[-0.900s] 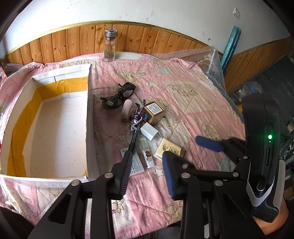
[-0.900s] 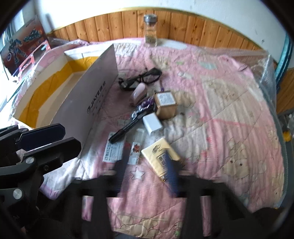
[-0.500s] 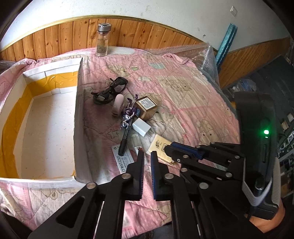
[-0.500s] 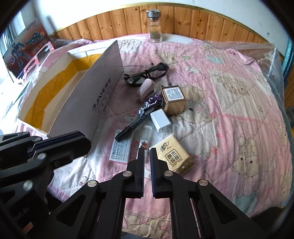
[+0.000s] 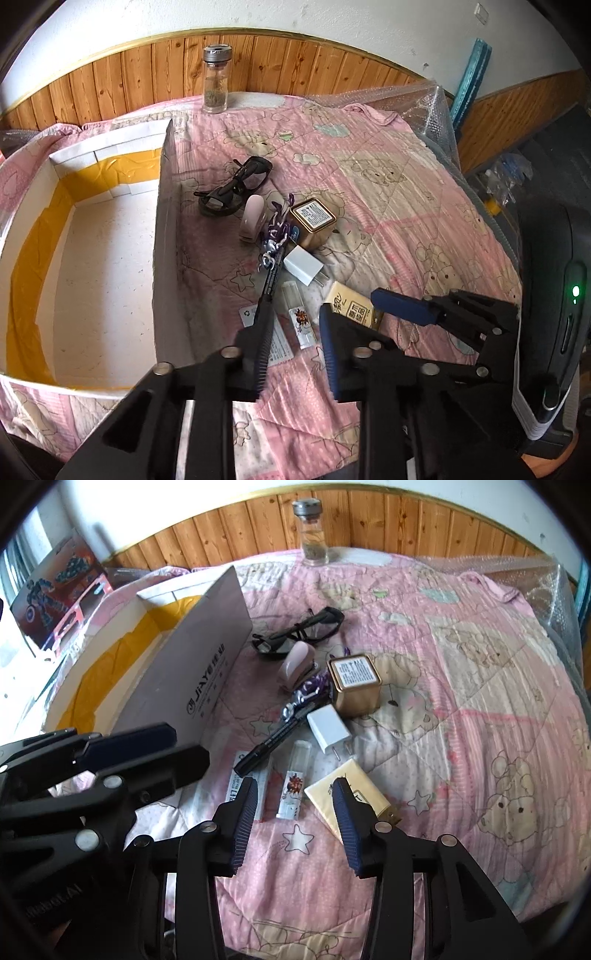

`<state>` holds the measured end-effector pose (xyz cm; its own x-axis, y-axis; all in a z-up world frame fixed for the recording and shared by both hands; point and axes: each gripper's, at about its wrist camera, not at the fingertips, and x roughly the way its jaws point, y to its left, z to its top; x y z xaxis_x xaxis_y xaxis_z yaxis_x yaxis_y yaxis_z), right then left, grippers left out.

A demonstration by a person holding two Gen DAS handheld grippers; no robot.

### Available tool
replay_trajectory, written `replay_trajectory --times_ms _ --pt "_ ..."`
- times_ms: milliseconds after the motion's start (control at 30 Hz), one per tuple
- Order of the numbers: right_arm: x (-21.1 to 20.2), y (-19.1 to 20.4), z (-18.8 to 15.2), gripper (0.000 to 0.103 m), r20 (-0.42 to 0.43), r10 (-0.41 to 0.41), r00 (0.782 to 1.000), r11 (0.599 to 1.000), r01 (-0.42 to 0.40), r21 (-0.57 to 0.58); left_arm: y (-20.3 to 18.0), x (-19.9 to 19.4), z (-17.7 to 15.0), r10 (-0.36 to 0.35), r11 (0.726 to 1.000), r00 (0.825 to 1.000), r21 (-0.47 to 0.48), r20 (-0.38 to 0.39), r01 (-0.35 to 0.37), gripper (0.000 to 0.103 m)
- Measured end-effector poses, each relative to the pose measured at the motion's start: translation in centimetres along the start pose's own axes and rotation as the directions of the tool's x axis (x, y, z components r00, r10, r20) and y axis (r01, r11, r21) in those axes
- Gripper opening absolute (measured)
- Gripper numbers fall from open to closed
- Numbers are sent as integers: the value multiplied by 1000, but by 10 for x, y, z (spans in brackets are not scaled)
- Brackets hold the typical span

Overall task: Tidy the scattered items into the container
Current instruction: 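Grasp the black marker with the left tool while the right tool grasps the beige tissue pack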

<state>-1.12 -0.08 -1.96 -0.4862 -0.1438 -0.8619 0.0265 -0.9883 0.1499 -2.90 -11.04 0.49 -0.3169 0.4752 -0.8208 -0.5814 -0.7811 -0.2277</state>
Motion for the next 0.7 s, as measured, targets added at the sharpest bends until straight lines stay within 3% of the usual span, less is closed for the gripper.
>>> replay_trajectory --times_ms 167,467,633,700 --pt "10 -11 -3 46 -23 13 1000 1000 -12 24 2 12 5 -7 1000 1000 9 -22 8 37" --pt "30 -32 -14 47 -68 24 997 999 -20 49 17 48 7 -21 1000 996 7 -84 22 38" --pt "44 -49 -25 48 -97 11 995 998 -5 62 35 69 6 47 999 991 -3 -122 -48 38" --pt "47 -52 -26 51 -88 11 996 998 -6 55 48 75 7 40 998 990 -48 -134 -46 38"
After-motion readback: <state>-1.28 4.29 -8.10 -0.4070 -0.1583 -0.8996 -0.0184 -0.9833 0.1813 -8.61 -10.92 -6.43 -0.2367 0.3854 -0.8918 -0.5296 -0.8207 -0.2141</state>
